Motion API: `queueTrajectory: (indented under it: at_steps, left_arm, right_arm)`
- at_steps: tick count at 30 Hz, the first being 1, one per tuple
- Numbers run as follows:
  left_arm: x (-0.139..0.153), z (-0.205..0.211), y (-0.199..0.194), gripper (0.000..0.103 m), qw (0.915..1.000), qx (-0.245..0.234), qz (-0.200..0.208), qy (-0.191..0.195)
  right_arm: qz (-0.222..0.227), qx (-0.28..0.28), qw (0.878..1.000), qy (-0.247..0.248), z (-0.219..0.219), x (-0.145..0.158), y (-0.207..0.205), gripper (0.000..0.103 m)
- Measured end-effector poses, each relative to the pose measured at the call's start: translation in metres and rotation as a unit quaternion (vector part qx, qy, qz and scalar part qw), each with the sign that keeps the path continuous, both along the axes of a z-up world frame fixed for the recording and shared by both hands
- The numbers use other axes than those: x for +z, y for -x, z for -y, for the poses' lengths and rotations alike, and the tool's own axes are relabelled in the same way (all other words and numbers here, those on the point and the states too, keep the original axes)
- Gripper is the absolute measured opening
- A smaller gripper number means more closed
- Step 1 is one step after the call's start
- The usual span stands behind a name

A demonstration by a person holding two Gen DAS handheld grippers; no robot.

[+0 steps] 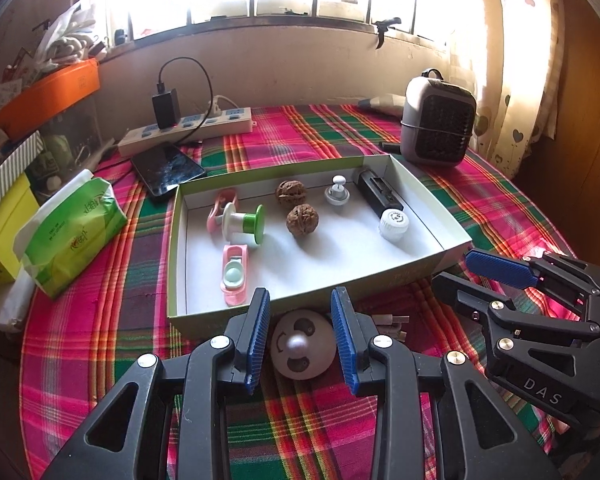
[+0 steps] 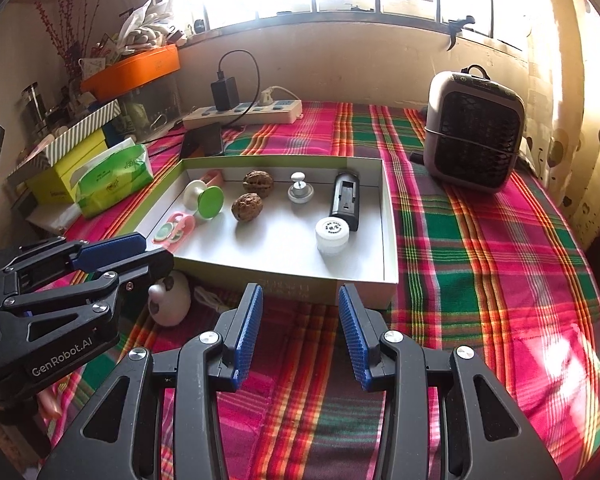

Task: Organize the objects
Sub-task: 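Move the left tool to the white panda-face ball and close around it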

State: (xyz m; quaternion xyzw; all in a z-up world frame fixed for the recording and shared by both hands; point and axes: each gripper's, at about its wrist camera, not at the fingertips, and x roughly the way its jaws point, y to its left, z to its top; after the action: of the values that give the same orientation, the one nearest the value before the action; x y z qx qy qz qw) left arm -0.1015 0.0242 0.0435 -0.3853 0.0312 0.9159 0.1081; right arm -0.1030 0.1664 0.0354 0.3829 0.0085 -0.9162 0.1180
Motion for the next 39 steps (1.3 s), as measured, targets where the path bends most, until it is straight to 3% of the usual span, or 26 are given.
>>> queueTrajectory:
  at_steps: [6,16,35,39]
  left_arm:
    - [-0.005,0.005,-0.01,0.03,0.9999,0.01,-0.002,0.01]
    - [-0.016,0.018,-0.025,0.037,0.9997,-0.001,0.008,-0.022]
    - [-0.034,0.013,-0.002,0.04,0.9979,-0.004,0.045,-0.047]
    - [-0.038,0.009,0.003,0.04,0.9977,-0.004,0.053,-0.043]
  right_arm:
    - [0.002,0.004,1.0,-0.001,0.002,-0.004,-0.007,0.041]
    - [0.008,0.004,1.0,0.009,-0.001,-0.012,-0.015,0.041]
    - [0.018,0.007,1.0,0.016,-0.003,-0.019,-0.015,0.042]
    - [0.02,0.008,1.0,0.016,-0.004,-0.02,-0.014,0.048]
